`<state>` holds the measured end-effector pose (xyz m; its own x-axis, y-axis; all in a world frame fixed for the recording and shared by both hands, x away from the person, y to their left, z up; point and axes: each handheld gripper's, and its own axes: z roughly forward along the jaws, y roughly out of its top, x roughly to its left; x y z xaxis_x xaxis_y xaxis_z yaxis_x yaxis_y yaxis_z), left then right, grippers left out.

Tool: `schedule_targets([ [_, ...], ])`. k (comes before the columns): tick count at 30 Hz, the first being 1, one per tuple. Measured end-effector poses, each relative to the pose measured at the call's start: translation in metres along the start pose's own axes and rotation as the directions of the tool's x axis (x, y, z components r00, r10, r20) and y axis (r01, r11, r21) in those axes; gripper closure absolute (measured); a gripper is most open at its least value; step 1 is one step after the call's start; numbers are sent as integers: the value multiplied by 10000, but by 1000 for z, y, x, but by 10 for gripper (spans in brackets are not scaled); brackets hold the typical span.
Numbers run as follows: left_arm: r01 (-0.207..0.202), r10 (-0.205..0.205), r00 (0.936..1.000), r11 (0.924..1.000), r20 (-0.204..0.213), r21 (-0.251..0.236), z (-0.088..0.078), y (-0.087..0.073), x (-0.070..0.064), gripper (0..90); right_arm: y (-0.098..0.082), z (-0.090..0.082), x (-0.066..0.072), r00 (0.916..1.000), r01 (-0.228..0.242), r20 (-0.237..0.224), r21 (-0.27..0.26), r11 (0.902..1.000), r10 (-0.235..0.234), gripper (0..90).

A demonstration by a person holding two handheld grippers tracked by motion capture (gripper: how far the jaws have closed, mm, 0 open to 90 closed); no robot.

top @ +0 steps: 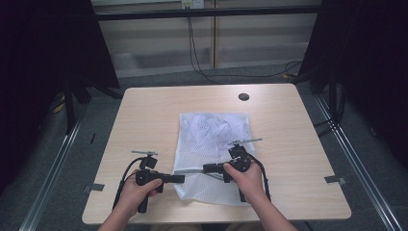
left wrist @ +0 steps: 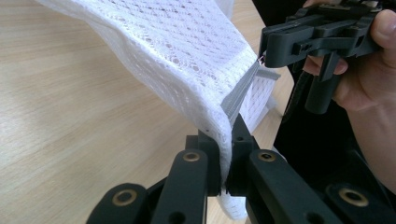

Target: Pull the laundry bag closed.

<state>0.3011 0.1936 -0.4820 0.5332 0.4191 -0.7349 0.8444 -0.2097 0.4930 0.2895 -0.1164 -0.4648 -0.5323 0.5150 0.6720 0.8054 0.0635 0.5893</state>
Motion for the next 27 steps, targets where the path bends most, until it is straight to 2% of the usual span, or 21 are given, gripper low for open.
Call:
schedule_targets([
  [3,8,-8,10000,10000,90,38,0,0,0,880,0,-3,-2,9997,-237,-61,-28,9997,236,874],
  [6,-60,60,10000,10000,25,74,1,0,1,880,-1,-4,-3,9999,-109,-43,-73,9999,109,874],
  [10,-59,59,10000,10000,11,73,-1,0,0,880,-2,-5,-5,9999,-123,7,-17,9999,123,874],
  [13,-80,80,10000,9999,47,103,-1,0,1,879,-3,-8,-7,9994,-344,-93,-51,9994,344,874],
  [16,31,-32,10000,10000,86,78,0,0,0,879,-3,-9,-7,9996,-288,-32,-27,9996,288,874],
  [27,-9,9,10000,10000,76,29,-1,0,1,879,-3,-14,-11,9995,-299,104,-94,9995,300,874],
])
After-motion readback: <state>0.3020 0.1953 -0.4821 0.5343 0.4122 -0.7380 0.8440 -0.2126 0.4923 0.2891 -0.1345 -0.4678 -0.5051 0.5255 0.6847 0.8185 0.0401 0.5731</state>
